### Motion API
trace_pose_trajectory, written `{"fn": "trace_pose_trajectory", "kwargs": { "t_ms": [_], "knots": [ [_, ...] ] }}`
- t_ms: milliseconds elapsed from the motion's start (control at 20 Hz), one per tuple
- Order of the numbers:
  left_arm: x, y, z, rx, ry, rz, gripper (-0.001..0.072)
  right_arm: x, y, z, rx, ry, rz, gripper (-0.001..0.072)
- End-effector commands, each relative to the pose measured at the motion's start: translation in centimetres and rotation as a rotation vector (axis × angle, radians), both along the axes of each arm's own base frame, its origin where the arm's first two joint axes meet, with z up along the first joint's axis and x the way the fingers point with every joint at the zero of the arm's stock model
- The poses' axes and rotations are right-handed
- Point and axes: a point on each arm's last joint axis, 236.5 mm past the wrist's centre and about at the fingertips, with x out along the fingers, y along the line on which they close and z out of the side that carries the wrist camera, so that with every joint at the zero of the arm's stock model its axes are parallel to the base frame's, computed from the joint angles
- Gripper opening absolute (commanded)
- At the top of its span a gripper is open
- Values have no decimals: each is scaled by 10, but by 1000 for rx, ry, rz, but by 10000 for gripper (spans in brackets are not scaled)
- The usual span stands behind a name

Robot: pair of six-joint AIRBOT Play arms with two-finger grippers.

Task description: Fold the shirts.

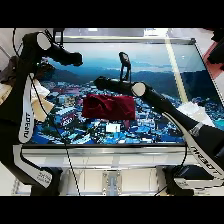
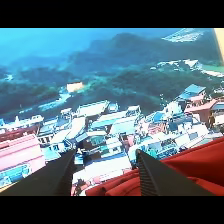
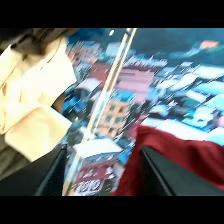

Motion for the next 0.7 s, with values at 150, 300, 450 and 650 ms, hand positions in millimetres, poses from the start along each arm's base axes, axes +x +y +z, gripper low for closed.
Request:
{"fn": "trace_pose_trajectory", "kwargs": {
  "t_ms": [150,300,450,650],
  "knots": [
    [-2,5,1,-9,10,6,440,16,-147,-63,-228,245,-94,518],
    [-1,-9,8,-76,1,-9,440,4,-197,-108,-249,395,-153,518],
    [0,-20,15,-131,-11,-20,441,-20,-212,-158,-248,537,-122,520],
    [1,-21,16,-132,-19,-21,443,-30,-195,-192,-204,593,-24,525]
  ]
}}
